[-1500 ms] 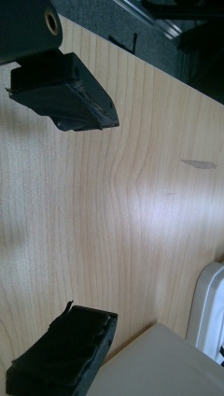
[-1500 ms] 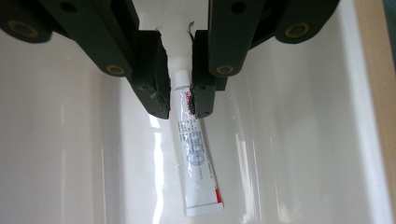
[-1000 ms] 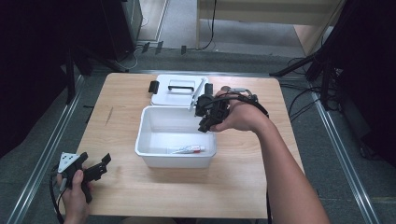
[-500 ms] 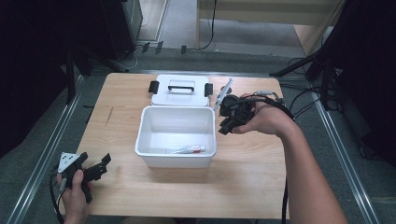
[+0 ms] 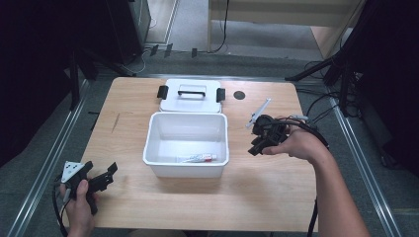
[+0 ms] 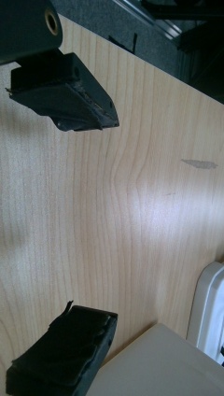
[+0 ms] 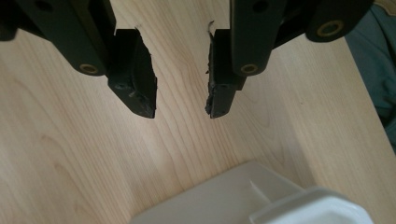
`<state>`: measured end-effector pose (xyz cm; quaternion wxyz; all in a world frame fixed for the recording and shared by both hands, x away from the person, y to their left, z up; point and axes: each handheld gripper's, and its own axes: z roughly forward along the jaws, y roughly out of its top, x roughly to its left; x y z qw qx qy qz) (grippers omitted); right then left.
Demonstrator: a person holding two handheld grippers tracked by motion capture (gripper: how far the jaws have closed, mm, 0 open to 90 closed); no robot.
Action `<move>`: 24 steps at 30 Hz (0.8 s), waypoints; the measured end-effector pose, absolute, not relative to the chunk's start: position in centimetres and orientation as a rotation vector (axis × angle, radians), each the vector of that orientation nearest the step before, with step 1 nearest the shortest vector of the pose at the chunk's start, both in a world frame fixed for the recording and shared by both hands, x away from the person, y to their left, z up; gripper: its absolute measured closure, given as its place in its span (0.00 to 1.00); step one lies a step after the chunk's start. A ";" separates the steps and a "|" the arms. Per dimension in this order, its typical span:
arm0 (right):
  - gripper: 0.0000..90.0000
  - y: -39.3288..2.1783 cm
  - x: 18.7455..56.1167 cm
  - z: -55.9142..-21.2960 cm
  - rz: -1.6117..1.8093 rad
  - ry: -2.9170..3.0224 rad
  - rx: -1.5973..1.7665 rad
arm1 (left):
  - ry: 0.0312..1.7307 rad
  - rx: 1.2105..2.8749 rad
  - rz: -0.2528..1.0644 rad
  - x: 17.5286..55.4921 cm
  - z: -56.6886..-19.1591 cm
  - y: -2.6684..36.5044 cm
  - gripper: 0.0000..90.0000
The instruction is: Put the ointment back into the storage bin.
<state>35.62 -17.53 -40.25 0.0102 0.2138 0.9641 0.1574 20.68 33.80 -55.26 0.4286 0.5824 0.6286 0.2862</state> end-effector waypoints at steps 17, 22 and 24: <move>0.13 -24.7 32.9 -46.6 0.719 2.565 1.150 | 1.569 1.453 0.718 20.6 -55.2 33.8 0.08; 0.00 -26.5 31.6 -48.4 0.853 2.447 1.245 | 1.569 1.453 0.719 20.6 -55.2 33.8 0.08; 0.00 -26.8 31.3 -48.8 0.867 2.424 1.249 | 1.569 1.452 0.718 20.6 -55.2 33.8 0.08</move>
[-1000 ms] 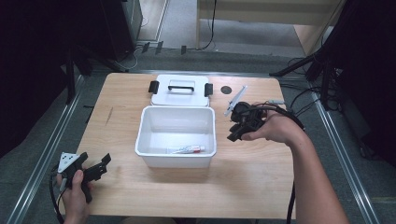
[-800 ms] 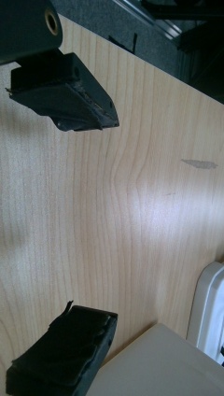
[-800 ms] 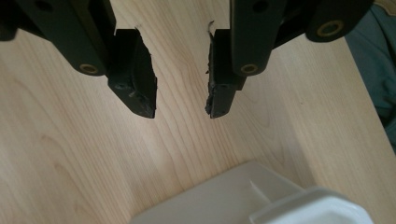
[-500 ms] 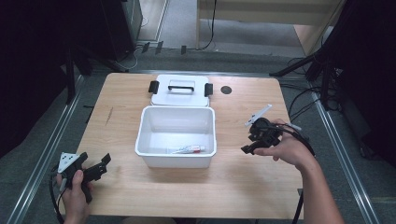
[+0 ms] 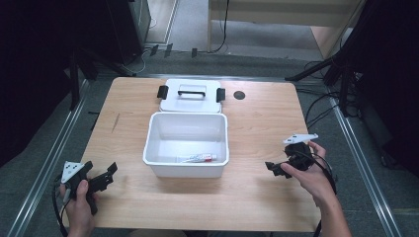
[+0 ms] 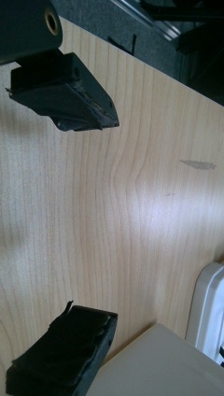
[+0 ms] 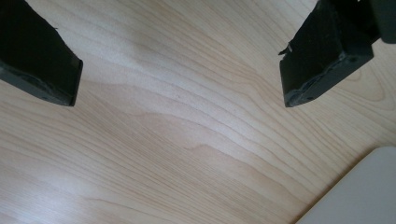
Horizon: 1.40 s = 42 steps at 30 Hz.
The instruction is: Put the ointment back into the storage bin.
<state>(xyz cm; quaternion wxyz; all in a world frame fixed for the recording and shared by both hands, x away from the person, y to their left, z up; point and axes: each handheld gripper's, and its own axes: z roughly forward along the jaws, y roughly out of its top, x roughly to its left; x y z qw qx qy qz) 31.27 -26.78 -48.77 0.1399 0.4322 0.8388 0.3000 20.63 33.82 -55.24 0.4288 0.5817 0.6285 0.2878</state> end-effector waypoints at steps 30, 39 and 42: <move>0.00 -34.3 23.5 -54.7 1.089 1.988 1.454 | 1.567 1.458 0.730 20.6 -55.2 33.7 0.08; 0.01 -34.3 23.2 -54.8 1.129 1.919 1.501 | 1.567 1.464 0.731 20.6 -55.2 33.6 0.08; 0.03 -34.5 23.3 -54.8 1.133 1.904 1.540 | 1.564 1.468 0.730 20.6 -55.2 33.6 0.08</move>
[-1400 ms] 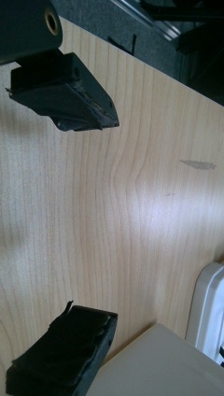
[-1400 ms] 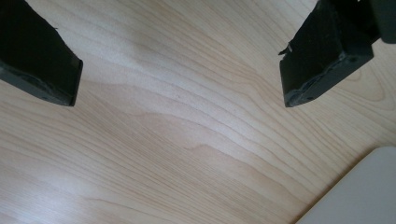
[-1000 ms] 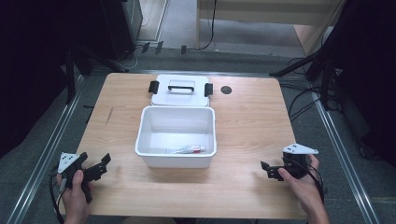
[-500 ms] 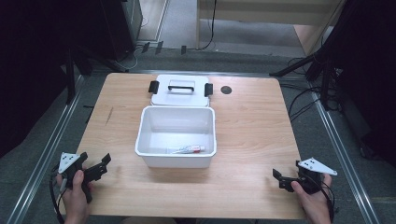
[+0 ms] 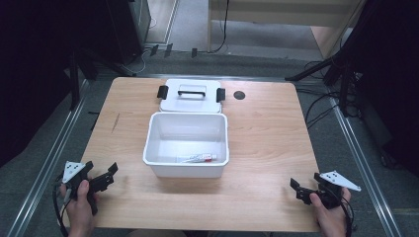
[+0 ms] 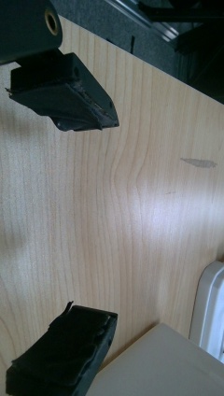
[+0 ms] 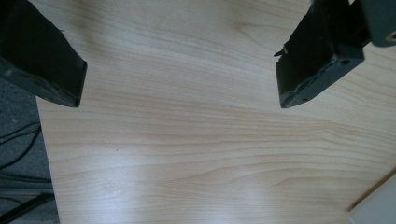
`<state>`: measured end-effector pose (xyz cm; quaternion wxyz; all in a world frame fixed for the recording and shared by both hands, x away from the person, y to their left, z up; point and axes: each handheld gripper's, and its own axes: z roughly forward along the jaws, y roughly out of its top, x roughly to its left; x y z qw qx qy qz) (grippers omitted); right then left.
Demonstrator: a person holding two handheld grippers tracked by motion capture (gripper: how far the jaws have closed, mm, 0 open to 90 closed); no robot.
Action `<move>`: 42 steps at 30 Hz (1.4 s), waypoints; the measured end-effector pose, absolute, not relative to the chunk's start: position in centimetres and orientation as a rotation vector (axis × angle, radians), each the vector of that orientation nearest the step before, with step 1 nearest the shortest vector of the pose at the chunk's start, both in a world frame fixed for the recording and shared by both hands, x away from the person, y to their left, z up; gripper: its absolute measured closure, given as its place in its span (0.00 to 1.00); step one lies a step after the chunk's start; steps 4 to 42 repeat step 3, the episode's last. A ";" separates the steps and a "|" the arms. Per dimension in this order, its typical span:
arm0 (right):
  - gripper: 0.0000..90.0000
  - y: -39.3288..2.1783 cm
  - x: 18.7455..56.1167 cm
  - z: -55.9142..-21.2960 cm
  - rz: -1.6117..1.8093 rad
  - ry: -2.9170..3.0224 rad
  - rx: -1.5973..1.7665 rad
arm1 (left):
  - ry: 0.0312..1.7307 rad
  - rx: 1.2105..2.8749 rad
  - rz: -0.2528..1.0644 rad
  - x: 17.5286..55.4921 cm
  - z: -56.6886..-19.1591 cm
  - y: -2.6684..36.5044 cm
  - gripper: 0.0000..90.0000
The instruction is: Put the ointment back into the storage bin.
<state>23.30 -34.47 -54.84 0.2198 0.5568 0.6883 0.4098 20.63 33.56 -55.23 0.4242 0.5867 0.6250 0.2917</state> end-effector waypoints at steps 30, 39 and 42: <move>0.06 -34.4 23.4 -54.9 1.112 1.897 1.551 | 1.562 1.469 0.731 20.6 -55.2 33.5 0.08; 0.06 -34.4 23.4 -54.9 1.112 1.897 1.551 | 1.562 1.469 0.731 20.6 -55.2 33.5 0.08; 0.06 -34.4 23.4 -54.9 1.112 1.897 1.551 | 1.562 1.469 0.731 20.6 -55.2 33.5 0.08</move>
